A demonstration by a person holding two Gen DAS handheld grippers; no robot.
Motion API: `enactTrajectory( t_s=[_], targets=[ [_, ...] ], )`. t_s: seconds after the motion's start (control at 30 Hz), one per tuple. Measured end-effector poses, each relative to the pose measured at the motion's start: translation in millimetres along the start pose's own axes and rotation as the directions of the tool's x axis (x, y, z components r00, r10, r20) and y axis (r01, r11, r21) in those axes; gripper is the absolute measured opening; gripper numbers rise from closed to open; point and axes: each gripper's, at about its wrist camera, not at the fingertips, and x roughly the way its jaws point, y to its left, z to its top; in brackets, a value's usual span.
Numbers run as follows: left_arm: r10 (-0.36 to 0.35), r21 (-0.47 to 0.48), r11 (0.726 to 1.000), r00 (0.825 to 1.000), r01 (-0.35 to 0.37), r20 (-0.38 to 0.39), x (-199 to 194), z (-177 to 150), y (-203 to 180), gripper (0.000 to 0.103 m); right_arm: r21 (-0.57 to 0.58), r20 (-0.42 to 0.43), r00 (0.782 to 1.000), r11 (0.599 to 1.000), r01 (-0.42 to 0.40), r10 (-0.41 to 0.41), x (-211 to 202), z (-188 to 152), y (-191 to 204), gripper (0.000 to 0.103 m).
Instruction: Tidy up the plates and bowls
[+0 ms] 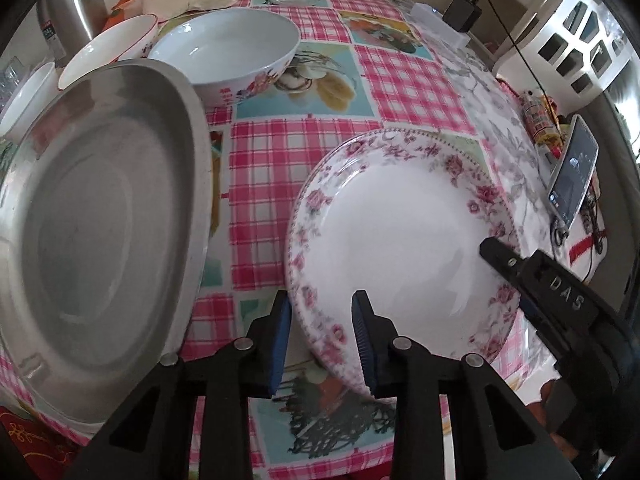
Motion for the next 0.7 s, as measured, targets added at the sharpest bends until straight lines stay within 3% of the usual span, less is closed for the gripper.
enactTrajectory(
  t_s=[0.2, 0.5, 0.7],
  targets=[
    [-0.001, -0.012, 1.000, 1.000, 0.001, 0.011, 7.6, 5.9, -2.5, 0.032, 0.008, -0.004, 0.999, 0.999, -0.050, 0.050, 2.1, 1.9, -2.6, 0.041],
    [-0.014, -0.039, 0.999, 1.000, 0.014, -0.002, 19.4, 11.3, -0.4, 0.027, 0.049, 0.006, 0.994, 0.992, -0.114, 0.113, 4.2, 8.1, -25.2, 0.017],
    [-0.041, -0.048, 0.998, 0.999, 0.042, 0.009, 22.2, 18.0, 1.2, 0.024, 0.059, 0.016, 0.990, 0.988, -0.144, 0.143, 5.6, 9.4, -31.2, 0.016]
  ],
)
